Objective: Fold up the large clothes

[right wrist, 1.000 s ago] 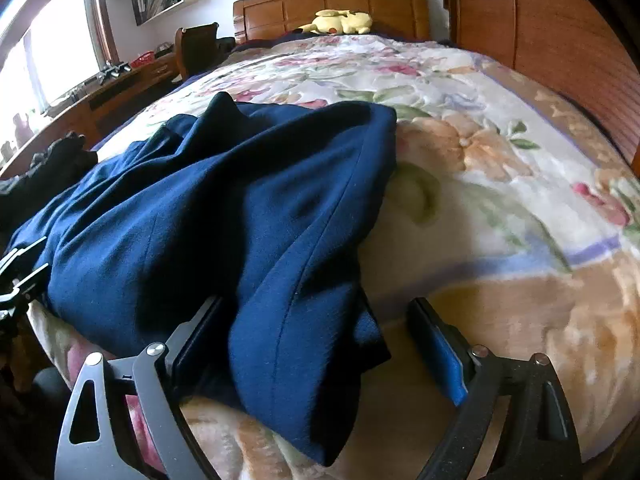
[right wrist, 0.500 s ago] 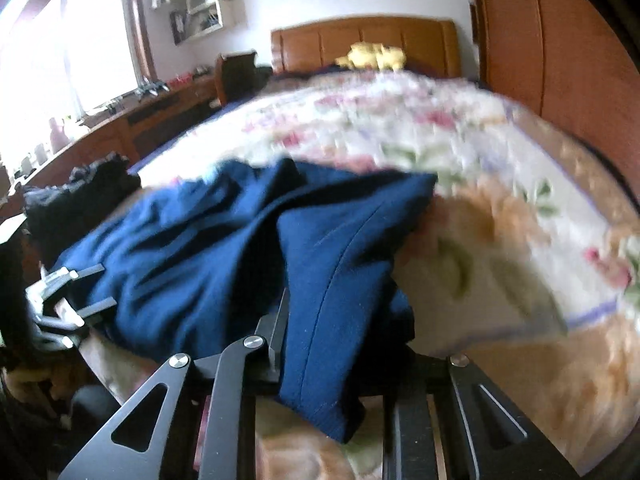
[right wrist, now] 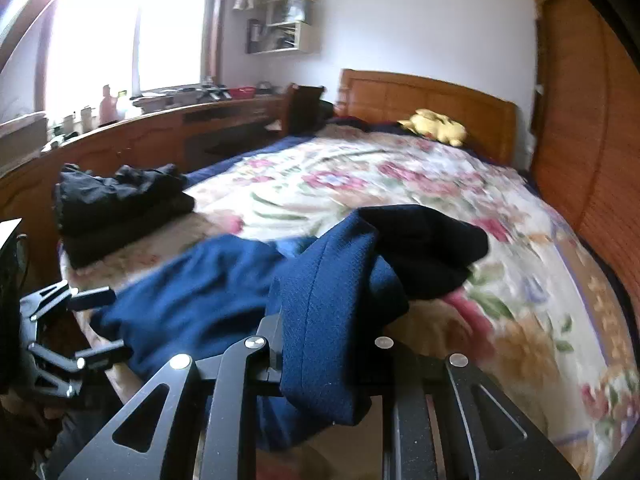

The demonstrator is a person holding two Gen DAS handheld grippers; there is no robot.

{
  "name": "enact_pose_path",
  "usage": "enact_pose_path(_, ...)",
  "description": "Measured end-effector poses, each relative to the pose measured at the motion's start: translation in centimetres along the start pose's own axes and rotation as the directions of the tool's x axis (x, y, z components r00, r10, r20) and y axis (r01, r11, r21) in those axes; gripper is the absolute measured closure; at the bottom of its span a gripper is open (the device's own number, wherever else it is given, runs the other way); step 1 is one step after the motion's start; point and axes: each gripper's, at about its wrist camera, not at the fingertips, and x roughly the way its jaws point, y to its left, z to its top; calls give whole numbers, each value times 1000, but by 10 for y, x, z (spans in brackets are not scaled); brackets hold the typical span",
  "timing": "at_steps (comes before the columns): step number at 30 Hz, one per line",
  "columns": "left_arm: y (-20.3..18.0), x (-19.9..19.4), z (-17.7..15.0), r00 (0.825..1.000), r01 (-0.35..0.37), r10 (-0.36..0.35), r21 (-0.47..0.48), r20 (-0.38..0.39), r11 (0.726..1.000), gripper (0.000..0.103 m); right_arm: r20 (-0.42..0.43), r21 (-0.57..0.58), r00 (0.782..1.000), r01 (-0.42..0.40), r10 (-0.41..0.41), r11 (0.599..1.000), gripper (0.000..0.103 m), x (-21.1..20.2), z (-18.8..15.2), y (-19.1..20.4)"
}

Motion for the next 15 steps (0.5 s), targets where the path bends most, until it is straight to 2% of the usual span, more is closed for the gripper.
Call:
enact_pose_path(8,48,-25,-16,996,-90,90,-15,-8,996,24,30,-131,990,-130,135,983,83,31,33,75)
enact_pose_path(11,71,-33,-24,992,-127,126,-40,-11,991,24,5,-163,980,-198,201,967,83,50,38,107)
enact_pose_path(15,104,-36,-36,987,-157,155,-96,-28,983,24,-86,-205,960,-278,266,938,83,83,30,145)
